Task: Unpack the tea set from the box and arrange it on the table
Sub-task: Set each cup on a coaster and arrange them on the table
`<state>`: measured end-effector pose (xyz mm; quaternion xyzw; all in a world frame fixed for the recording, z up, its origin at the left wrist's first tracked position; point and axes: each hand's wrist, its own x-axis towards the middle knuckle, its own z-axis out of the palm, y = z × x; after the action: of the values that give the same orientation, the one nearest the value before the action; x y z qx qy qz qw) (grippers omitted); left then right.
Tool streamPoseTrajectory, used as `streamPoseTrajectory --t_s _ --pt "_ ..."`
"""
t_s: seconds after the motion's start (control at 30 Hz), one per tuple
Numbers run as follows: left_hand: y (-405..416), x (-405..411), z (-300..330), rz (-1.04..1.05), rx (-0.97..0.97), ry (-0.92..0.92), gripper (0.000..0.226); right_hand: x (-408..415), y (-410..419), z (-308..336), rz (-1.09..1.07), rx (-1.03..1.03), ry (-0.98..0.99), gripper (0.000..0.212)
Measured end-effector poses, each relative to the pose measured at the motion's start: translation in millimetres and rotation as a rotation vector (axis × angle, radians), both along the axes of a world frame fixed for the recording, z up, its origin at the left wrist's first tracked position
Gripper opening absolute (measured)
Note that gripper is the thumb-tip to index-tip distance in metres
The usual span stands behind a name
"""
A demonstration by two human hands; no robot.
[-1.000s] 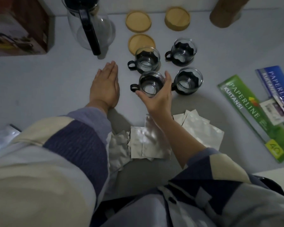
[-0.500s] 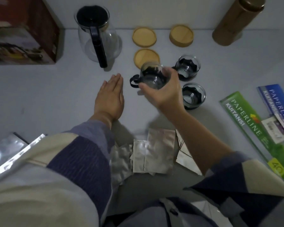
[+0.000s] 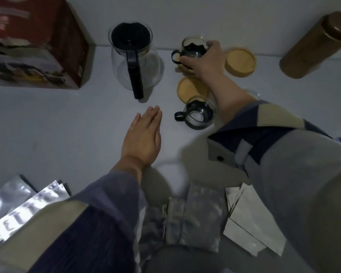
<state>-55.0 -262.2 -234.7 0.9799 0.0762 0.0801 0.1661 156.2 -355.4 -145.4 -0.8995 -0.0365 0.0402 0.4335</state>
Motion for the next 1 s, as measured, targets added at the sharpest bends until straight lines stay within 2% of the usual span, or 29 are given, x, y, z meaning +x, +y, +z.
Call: streamPoseTrajectory --t_s 0.3,0.43,0.5,0.6,0.73,0.87,1.0 --pt "1.9 0.8 -0.7 -0.003 -0.015 0.002 0.053 28.1 10.8 -24.8 -0.022 -0.086 0.032 0.095" --pt "1.2 0.7 -0.1 -0.001 -0.007 -0.004 0.052 24.7 5.7 -12.8 -0.009 -0.165 0.100 0.118" --pt "0.6 -0.5 -0.1 0.003 -0.004 -0.005 0.050 19.9 3.6 0.7 -0.023 -0.187 0.126 0.122" --pt "-0.2 -3.1 0.5 0.008 0.003 0.000 0.049 5.4 -2.4 26.6 -0.061 -0.147 0.145 0.115" --pt "-2.9 -2.3 1.1 0.003 0.009 0.006 0.051 -32.3 -25.0 41.3 -0.012 0.013 0.153 0.113" --pt "-5.5 -2.9 1.1 0.010 0.006 0.016 0.051 -83.5 -48.7 26.8 0.051 0.025 0.115 0.108" --pt "-5.4 -3.8 1.0 0.012 -0.002 0.027 0.052 -117.2 -59.0 -2.2 0.084 -0.020 0.095 0.113"
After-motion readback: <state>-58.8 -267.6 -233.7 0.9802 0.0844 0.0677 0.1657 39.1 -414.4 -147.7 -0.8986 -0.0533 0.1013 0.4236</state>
